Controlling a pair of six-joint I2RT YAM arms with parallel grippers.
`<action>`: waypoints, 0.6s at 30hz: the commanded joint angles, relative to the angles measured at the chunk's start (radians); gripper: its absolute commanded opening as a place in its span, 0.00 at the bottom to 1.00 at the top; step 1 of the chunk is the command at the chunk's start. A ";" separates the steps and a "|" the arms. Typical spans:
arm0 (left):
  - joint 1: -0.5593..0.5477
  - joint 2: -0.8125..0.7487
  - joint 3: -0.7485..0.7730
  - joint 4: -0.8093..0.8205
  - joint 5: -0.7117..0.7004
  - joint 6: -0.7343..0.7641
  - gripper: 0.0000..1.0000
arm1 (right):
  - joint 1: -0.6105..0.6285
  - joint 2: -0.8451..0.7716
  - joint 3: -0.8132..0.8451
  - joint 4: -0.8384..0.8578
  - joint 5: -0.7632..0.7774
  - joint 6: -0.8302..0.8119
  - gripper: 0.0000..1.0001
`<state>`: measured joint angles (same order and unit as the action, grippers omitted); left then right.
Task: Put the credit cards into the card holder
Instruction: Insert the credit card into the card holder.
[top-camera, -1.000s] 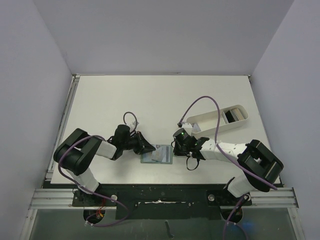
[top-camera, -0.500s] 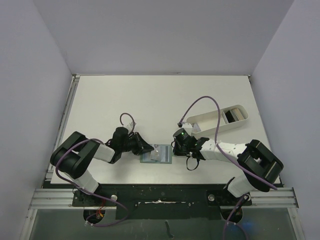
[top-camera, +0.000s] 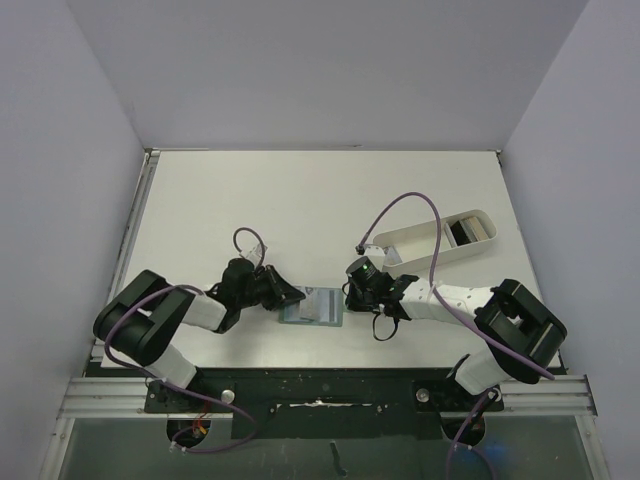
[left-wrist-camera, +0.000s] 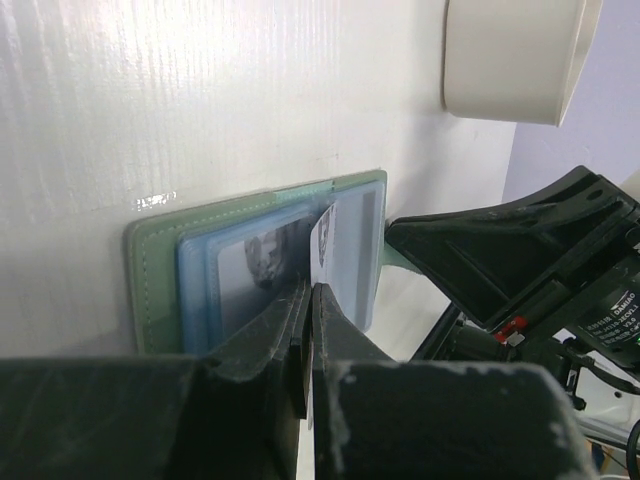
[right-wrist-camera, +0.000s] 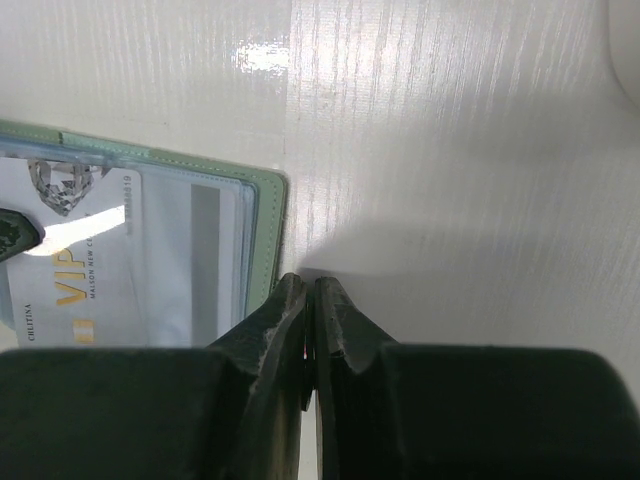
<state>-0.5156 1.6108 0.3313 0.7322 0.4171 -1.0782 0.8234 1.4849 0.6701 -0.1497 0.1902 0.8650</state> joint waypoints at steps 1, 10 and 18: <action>-0.001 -0.044 -0.012 -0.007 -0.089 0.033 0.00 | -0.001 0.002 -0.001 0.028 -0.003 0.009 0.00; -0.035 0.043 -0.036 0.145 -0.075 -0.019 0.00 | -0.001 0.010 -0.004 0.036 -0.007 0.017 0.00; -0.065 0.070 -0.060 0.253 -0.123 -0.048 0.00 | -0.001 0.019 -0.005 0.052 -0.019 0.035 0.00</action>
<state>-0.5537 1.6627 0.2871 0.8963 0.3443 -1.1225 0.8234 1.4849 0.6701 -0.1497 0.1898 0.8757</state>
